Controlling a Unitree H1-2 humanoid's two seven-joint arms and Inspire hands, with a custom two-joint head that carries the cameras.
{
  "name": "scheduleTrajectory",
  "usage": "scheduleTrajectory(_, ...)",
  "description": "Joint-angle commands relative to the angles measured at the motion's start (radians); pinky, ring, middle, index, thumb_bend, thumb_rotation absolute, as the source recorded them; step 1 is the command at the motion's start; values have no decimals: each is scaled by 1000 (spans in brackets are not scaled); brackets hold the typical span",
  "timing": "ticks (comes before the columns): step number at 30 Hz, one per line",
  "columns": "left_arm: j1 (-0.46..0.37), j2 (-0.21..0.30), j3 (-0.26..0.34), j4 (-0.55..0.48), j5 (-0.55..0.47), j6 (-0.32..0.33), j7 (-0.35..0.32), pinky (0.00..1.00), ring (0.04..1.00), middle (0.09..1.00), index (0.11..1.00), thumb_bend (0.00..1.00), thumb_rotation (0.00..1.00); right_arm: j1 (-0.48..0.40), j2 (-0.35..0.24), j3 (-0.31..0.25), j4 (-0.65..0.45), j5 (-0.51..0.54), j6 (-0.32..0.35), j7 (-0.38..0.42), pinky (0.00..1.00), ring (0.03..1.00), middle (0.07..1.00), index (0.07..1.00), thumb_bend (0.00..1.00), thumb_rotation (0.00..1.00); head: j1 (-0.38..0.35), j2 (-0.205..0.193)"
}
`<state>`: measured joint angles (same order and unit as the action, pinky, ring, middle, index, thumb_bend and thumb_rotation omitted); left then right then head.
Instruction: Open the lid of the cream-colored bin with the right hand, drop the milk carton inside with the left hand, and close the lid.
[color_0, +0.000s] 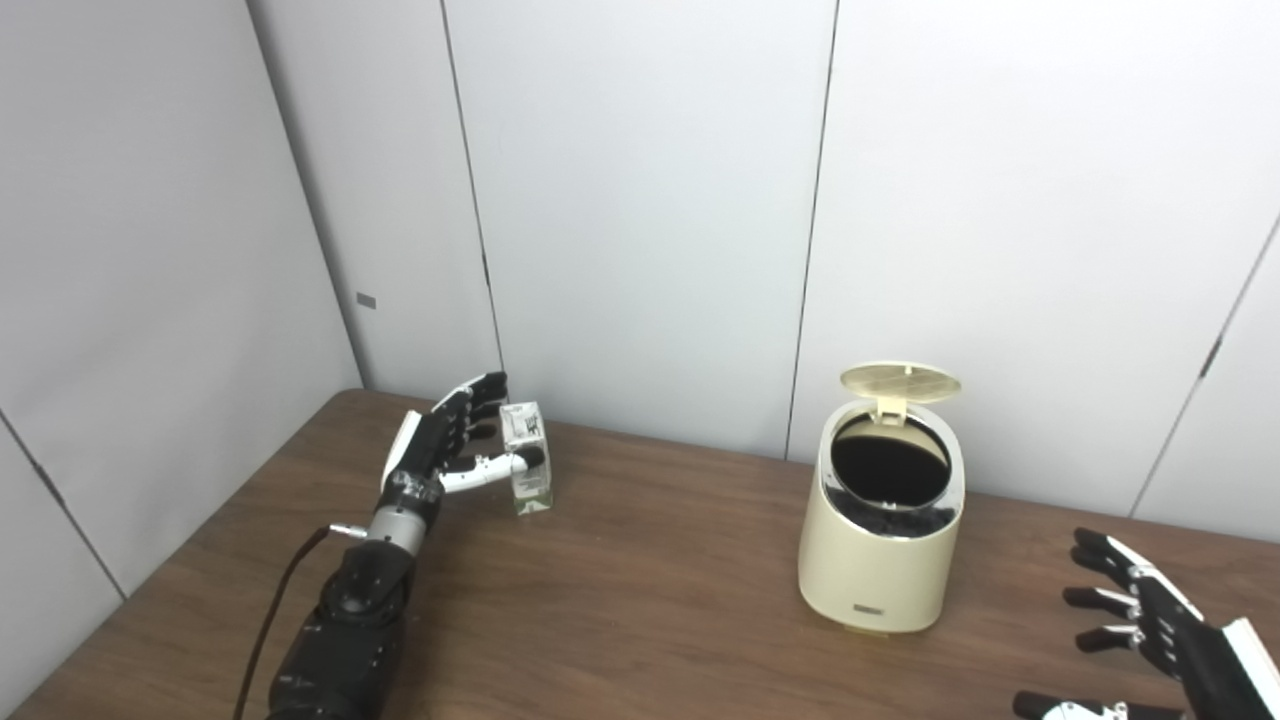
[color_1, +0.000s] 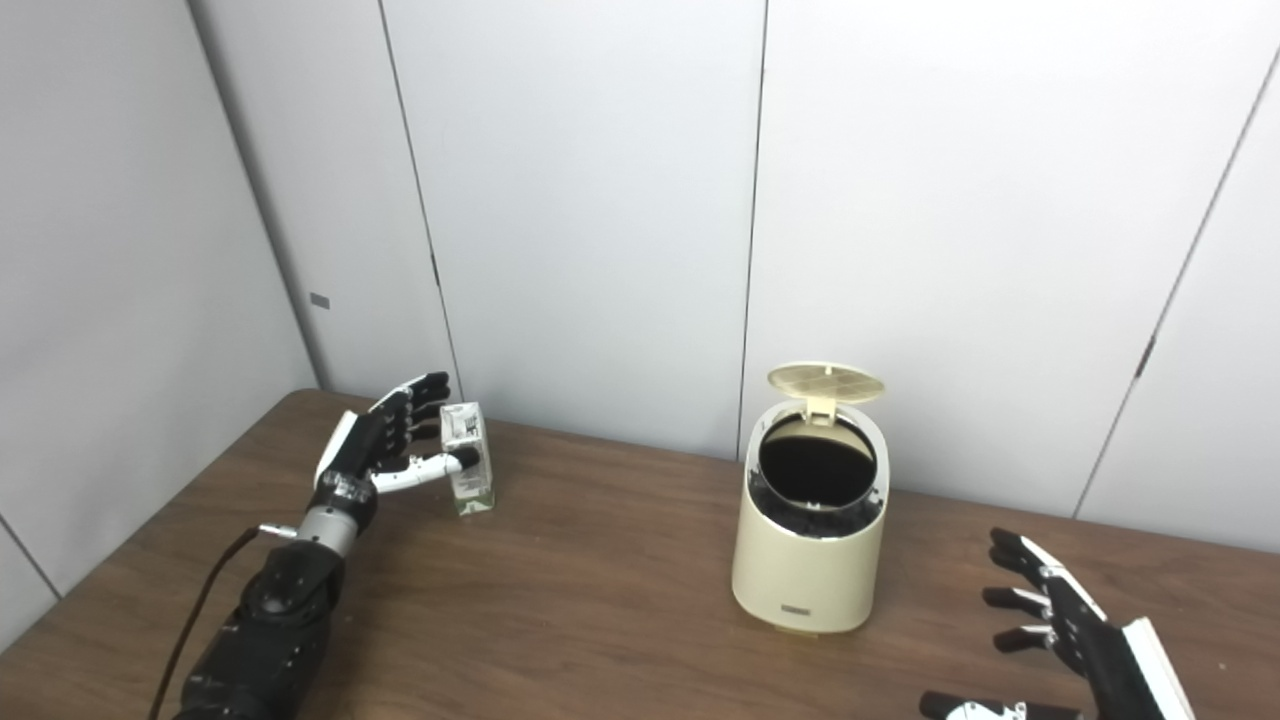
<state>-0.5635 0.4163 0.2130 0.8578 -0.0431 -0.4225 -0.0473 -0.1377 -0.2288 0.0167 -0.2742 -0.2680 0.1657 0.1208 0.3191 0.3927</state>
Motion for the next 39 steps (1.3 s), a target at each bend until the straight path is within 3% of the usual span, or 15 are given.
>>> scheduleTrajectory(1, -71, 19, 8, -7, -17, -46, 12, 791, 819, 835, 850, 856, 150, -24, -16, -12, -44, 5, 0, -2, 599, 768, 865, 867, 800, 0, 1, 1)
scheduleTrajectory(6, -92, 1, 17, 28, -42, -46, 13, 772, 790, 807, 828, 835, 111, -21, -17, -8, -52, 4, 5, 1, 597, 756, 857, 862, 805, 10, -1, 4)
scheduleTrajectory(17, -105, -19, 13, 64, -50, -47, -5, 686, 745, 785, 831, 855, 138, -13, -26, -12, -83, 5, 30, 11, 617, 780, 868, 872, 788, 0, -11, 13)
scheduleTrajectory(23, -105, -34, 17, 66, -38, -47, 26, 622, 675, 729, 764, 838, 113, -8, -29, -10, -106, 11, 58, 13, 619, 783, 872, 874, 782, 0, -8, 20)
scheduleTrajectory(25, -104, -40, 17, 57, -23, -47, 65, 514, 572, 619, 644, 807, 35, -8, -29, -10, -112, 13, 64, 14, 625, 783, 874, 874, 778, 0, -6, 21)
scheduleTrajectory(26, -104, -42, 16, 53, -19, -47, 78, 484, 540, 582, 570, 667, 43, -8, -30, -9, -114, 13, 67, 14, 629, 783, 874, 875, 776, 0, -5, 21)
scheduleTrajectory(28, -103, -41, 11, 52, -12, -47, 95, 445, 511, 554, 507, 550, 49, -8, -30, -8, -118, 13, 74, 15, 641, 786, 876, 876, 773, 0, -2, 23)
scheduleTrajectory(39, -67, -33, 13, 26, 13, -47, 159, 404, 458, 478, 495, 523, 0, -2, -20, 3, -133, 12, 93, 18, 681, 817, 898, 897, 742, 0, 2, 28)
